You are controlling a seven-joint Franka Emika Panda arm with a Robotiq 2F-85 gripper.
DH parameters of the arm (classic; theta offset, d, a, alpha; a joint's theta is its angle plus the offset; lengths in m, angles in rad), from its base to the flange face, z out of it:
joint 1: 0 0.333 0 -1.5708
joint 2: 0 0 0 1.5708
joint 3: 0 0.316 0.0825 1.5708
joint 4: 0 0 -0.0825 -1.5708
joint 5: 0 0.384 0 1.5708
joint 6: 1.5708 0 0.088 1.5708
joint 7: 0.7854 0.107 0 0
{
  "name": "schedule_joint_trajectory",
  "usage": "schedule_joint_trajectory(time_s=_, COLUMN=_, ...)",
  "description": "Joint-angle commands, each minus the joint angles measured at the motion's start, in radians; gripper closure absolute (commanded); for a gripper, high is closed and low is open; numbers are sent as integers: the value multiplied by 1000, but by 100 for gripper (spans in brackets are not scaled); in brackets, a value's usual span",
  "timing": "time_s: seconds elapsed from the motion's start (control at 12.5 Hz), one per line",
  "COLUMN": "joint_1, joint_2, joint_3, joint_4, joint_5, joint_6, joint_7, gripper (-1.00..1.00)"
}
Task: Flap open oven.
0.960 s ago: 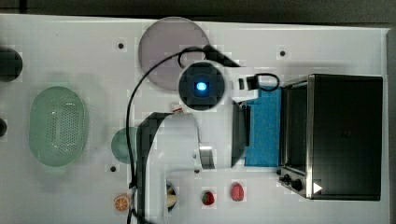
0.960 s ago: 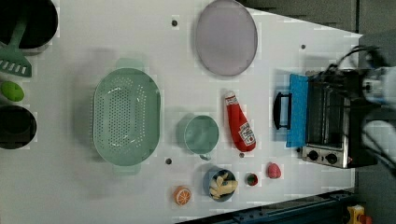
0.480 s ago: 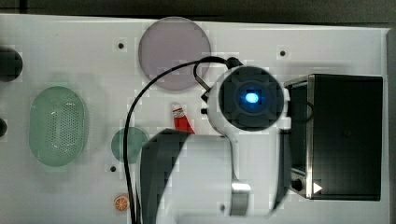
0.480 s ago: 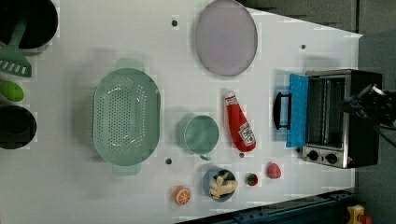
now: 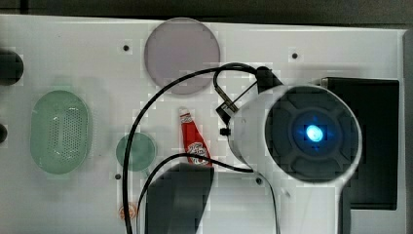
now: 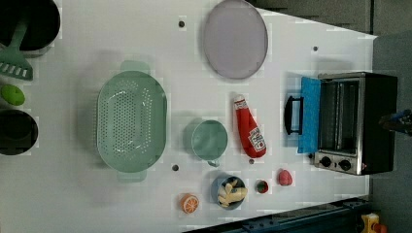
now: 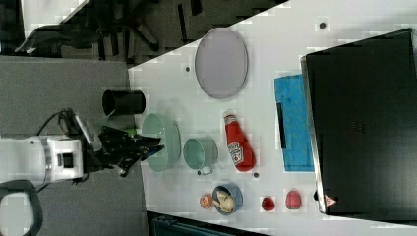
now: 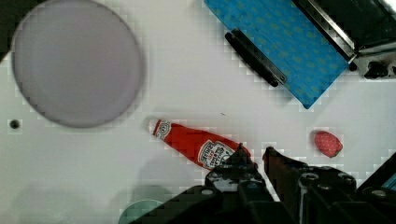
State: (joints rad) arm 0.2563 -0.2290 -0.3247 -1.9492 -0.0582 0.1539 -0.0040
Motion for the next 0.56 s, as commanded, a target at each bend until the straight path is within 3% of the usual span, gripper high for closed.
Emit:
schedule_joint_trajectory(time_s=0.08, joint_1=7, joint_2=7, joint_3=7, joint_4=-4, joint_5=-5, joint_6=-16, joint_7=71, gripper=65)
schedule_joint_trajectory(time_s=0.56, joint_1=7, joint_2=11, joint_3=7, joint_4=-10, joint_5=-5, joint_6=-16, joint_7=71, gripper=65)
